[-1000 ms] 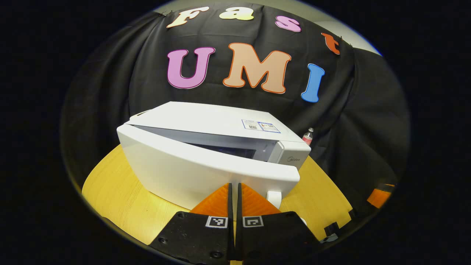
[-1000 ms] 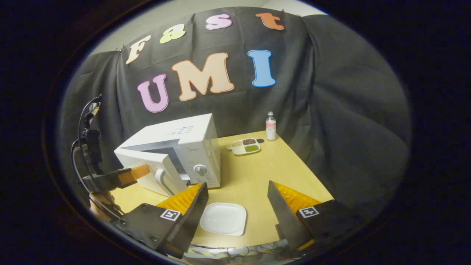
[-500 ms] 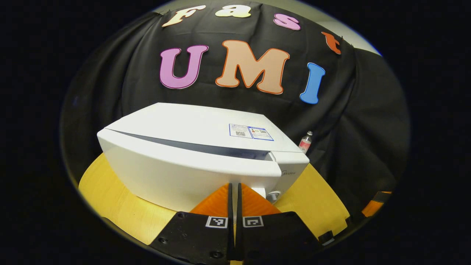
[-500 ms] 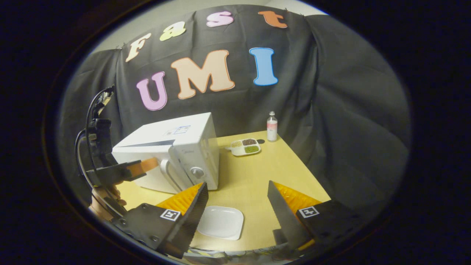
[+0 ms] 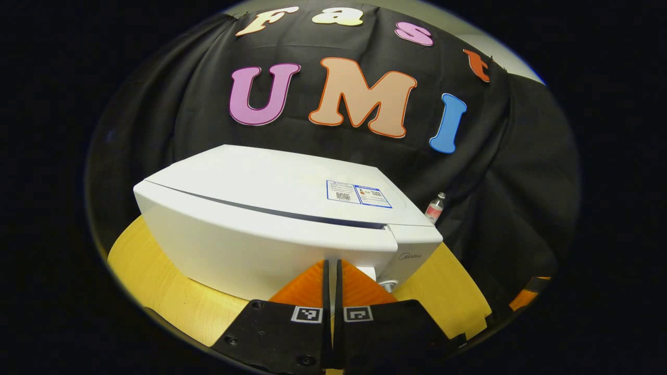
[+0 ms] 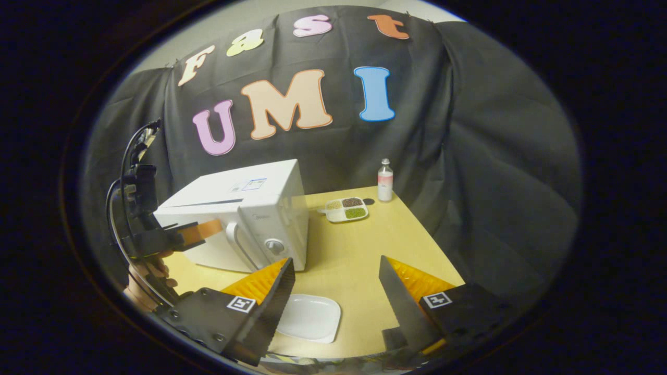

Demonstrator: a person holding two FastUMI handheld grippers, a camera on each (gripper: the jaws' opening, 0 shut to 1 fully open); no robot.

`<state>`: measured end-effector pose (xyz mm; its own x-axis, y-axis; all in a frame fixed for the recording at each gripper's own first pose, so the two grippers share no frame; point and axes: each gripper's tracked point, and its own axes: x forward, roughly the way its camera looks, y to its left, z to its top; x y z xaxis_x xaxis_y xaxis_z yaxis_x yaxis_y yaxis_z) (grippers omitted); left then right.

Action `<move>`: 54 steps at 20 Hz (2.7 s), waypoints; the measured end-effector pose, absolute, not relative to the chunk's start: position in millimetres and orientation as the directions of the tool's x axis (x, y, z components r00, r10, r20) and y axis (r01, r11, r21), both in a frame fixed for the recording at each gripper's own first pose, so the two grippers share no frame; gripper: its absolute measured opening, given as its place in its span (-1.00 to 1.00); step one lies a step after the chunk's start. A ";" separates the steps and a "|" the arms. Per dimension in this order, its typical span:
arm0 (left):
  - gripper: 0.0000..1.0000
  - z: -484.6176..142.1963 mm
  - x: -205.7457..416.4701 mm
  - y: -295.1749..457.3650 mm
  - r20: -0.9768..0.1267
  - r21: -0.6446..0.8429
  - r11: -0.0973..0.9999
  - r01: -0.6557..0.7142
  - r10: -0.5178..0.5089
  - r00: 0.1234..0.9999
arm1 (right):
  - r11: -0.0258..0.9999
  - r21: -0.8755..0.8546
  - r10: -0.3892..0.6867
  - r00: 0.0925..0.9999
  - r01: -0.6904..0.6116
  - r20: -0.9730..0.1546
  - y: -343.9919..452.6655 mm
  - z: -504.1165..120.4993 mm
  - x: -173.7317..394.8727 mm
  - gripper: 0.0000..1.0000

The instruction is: Open the microwave oven with the left hand, put the food in, and close the microwave oven.

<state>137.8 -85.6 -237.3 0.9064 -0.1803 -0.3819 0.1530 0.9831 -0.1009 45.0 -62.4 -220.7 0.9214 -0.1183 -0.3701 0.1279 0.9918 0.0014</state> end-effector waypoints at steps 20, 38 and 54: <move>-0.99 -235.7 151.1 -81.3 -0.364 -0.118 0.979 0.164 -0.196 0.910 | 0.988 0.008 -0.139 0.912 0.154 -0.385 -62.6 -215.7 64.4 0.99; -0.84 -183.5 97.0 -54.8 -0.304 -0.045 0.992 0.121 -0.129 0.944 | 0.999 -0.024 -0.039 0.939 0.033 -0.342 -39.2 -186.6 69.4 0.99; 0.93 -93.0 36.2 -9.1 -0.161 0.066 0.997 0.045 -0.034 0.986 | 0.997 -0.071 -0.007 0.961 -0.013 -0.276 -30.9 -139.9 51.1 0.83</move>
